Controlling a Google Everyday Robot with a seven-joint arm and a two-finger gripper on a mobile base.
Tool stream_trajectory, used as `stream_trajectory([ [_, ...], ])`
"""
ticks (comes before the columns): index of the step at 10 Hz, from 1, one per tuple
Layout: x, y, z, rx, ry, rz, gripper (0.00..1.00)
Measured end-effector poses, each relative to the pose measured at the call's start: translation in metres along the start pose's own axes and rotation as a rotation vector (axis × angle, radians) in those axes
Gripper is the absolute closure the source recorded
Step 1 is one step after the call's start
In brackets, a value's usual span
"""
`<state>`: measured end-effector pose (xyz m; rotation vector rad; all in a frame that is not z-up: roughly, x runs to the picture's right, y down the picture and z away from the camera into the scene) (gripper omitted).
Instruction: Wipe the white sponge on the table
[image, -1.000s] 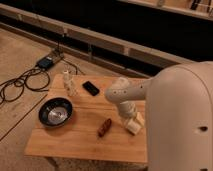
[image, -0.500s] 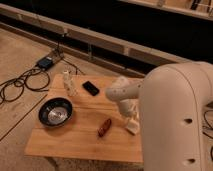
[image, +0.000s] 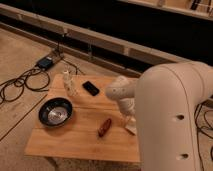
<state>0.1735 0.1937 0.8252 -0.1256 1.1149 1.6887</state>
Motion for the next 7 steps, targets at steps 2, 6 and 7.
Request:
stream_trajectory([
  [2, -0.0024, 0.0004, 0.0025, 0.003, 0.001, 0.005, 0.35],
  [6, -0.0010, -0.0013, 0.0094, 0.013, 0.014, 0.012, 0.37],
  [7, 0.0011, -0.0022, 0.0108, 0.015, 0.022, 0.014, 0.45],
])
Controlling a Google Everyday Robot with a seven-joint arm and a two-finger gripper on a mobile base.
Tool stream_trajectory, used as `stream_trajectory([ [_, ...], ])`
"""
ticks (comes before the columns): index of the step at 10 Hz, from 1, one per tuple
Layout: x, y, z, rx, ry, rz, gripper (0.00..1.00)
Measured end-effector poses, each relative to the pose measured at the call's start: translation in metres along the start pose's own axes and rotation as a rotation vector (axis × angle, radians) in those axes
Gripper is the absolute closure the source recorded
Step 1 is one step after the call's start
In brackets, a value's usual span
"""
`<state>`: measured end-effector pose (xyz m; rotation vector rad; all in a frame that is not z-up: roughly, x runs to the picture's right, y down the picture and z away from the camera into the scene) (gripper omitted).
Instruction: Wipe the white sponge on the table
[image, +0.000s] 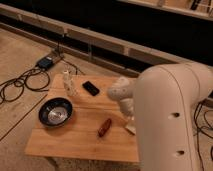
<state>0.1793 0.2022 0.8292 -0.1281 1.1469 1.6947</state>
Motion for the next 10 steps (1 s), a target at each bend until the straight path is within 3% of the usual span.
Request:
stream_trajectory([
  [3, 0.007, 0.001, 0.000, -0.021, 0.031, 0.005, 0.77],
  [6, 0.016, -0.001, -0.002, -0.045, 0.060, 0.012, 0.99],
  [10, 0.019, -0.015, -0.008, -0.061, 0.086, 0.029, 1.00],
])
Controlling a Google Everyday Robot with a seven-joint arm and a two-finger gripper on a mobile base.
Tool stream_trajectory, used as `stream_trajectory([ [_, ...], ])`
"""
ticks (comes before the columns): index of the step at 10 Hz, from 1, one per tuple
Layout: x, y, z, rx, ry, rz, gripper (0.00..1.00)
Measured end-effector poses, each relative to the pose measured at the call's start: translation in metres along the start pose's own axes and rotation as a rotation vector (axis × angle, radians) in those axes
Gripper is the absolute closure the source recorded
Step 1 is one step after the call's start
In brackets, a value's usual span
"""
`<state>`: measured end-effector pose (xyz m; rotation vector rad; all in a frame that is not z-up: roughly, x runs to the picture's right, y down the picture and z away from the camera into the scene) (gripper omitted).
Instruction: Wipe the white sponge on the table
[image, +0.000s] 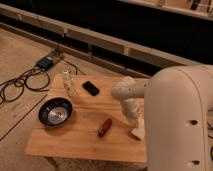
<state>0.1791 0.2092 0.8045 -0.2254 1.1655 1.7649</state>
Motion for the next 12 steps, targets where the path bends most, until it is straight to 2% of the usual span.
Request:
stream_trajectory([
  [3, -0.019, 0.001, -0.002, -0.002, -0.001, -0.032, 1.00],
  [8, -0.057, 0.031, 0.002, -0.048, -0.007, -0.113, 1.00],
  [10, -0.065, 0.049, -0.001, -0.072, -0.009, -0.151, 1.00],
  [12, -0.061, 0.077, -0.011, -0.106, -0.004, -0.197, 1.00],
])
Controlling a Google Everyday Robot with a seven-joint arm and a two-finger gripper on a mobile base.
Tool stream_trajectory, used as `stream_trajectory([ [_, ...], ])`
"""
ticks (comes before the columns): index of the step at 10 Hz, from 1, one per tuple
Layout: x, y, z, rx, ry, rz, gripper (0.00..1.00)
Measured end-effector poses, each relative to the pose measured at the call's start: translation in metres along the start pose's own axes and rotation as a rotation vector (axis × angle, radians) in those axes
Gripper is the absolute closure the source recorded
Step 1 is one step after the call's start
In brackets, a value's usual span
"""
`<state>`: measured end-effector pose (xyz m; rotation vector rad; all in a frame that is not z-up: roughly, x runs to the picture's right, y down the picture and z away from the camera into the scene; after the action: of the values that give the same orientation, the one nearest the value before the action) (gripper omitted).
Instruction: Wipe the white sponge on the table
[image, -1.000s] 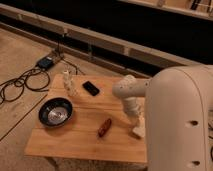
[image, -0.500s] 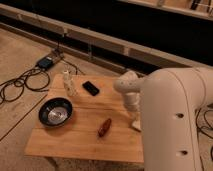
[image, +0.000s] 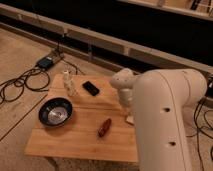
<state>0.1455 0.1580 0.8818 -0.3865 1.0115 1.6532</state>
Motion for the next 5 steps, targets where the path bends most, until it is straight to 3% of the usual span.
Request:
stream_trajectory([
  [2, 0.014, 0.034, -0.008, -0.061, 0.021, -0.032, 1.00],
  [5, 0.061, 0.075, -0.019, -0.165, 0.103, -0.029, 1.00],
])
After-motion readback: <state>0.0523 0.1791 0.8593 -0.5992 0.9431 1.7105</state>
